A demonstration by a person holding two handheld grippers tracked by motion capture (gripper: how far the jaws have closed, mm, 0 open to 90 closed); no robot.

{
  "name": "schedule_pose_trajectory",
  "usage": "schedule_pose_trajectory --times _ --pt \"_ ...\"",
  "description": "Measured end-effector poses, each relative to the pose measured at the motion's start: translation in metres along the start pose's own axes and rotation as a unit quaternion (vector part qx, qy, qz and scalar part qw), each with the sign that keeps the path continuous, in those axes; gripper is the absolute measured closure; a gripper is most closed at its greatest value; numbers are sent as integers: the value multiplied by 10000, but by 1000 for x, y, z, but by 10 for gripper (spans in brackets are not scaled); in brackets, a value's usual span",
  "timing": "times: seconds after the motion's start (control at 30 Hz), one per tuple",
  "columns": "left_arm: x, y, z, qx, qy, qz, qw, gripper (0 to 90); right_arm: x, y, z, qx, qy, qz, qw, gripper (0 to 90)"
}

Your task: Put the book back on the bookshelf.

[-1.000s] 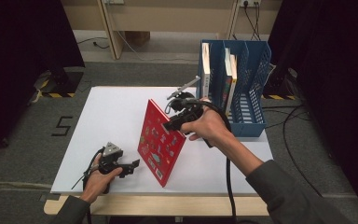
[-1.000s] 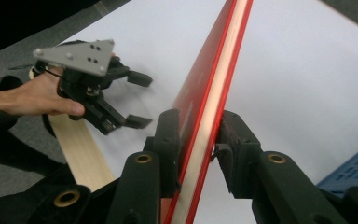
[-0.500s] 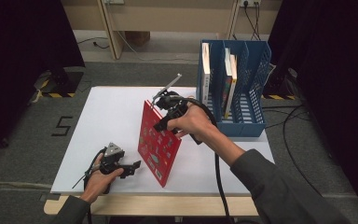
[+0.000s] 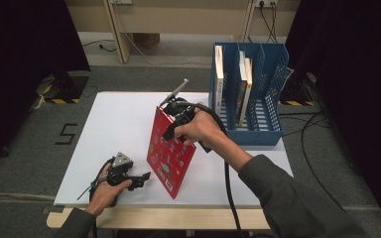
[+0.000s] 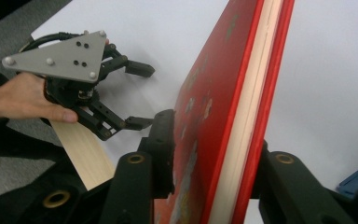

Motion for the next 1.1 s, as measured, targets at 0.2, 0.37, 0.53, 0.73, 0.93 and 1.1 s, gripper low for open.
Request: schedule_pose_trajectory --times 0.2,0.37,0.53,0.73,0.93,1.1 --pt "-1 -1 0 20 -41 -12 10000 146 3 2 1 19 -234 -55 9997 715" --pt "-6 -3 1 78 -202 17 9998 146 -2 -5 1 258 -468 84 9985 735" --pt "-10 -4 1 91 -353 49 9993 146 -7 -20 -2 465 -671 121 9966 752" --pt "-10 -4 1 61 -339 44 9994 145 -6 -33 -9 545 -763 -20 9956 784" --pt "-11 -2 1 32 -357 56 9993 146 2 -53 -23 526 -598 -267 9965 787" --pt "-10 -1 0 -6 -294 51 9996 146 7 -54 -26 615 -502 -293 9964 780"
Point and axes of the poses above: each handheld gripper's, and its own axes: y roughly forward along the jaws, z roughly out of its top, x roughly to its right, the point moved 2 cm from there along y, roughly forward along the jaws, and after that the axes turned 7 degrees about z, right-handed, at the moved point
